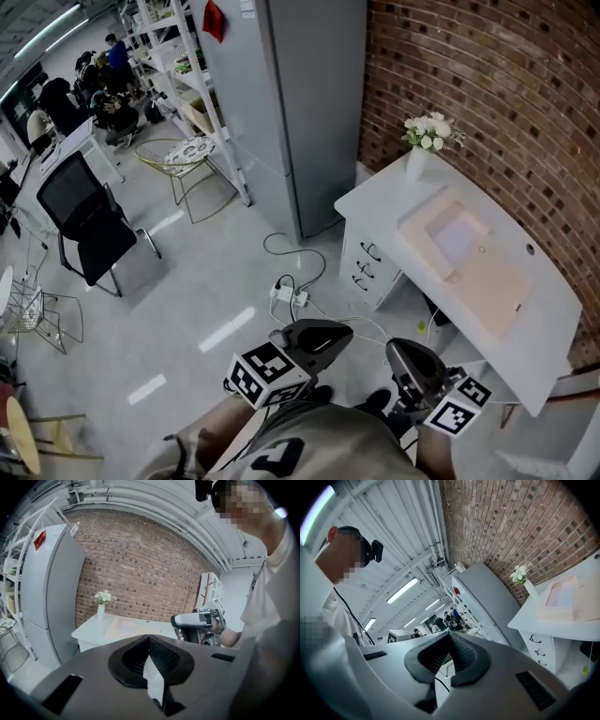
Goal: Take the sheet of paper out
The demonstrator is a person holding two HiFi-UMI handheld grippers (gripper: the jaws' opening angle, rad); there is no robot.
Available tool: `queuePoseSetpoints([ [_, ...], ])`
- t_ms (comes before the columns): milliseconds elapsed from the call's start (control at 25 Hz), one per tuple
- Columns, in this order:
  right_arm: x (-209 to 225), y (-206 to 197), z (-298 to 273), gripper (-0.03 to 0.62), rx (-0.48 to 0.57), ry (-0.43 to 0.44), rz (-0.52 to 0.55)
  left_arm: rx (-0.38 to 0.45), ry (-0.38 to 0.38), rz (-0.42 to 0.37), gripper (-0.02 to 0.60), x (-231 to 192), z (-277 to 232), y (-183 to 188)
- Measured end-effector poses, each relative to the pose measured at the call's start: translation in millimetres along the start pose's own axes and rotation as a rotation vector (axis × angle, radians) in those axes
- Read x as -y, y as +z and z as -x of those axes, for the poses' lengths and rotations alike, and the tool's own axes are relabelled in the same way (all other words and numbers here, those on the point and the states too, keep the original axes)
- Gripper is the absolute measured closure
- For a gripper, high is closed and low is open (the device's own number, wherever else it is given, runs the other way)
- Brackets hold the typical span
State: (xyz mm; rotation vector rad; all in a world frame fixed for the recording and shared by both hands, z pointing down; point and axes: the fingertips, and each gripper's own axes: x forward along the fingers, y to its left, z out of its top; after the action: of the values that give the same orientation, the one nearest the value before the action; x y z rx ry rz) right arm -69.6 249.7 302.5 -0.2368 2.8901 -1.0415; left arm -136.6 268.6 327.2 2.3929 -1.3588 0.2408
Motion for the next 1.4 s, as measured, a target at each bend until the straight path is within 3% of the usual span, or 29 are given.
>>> queuePoseSetpoints([
  [360, 36, 45, 57, 0.569, -0.009, -0.009, -0.018, 0.018, -0.005, 0.014, 0.568, 30, -68, 33],
  [560, 60, 66, 89, 0.569, 0.008, -0.014, -0.022, 0.001, 0.002, -0.017, 0.568, 43, -108, 44],
  [800, 80, 75, 116, 0.569, 0.009, -0.03, -0.039, -0.02, 0.008, -0.014, 0.568, 51, -135, 45],
  [1400, 129, 93, 181, 0.569, -0.006, 0.039, -0.113, -0.086, -0.055, -0.051, 0.568, 105, -233, 54],
])
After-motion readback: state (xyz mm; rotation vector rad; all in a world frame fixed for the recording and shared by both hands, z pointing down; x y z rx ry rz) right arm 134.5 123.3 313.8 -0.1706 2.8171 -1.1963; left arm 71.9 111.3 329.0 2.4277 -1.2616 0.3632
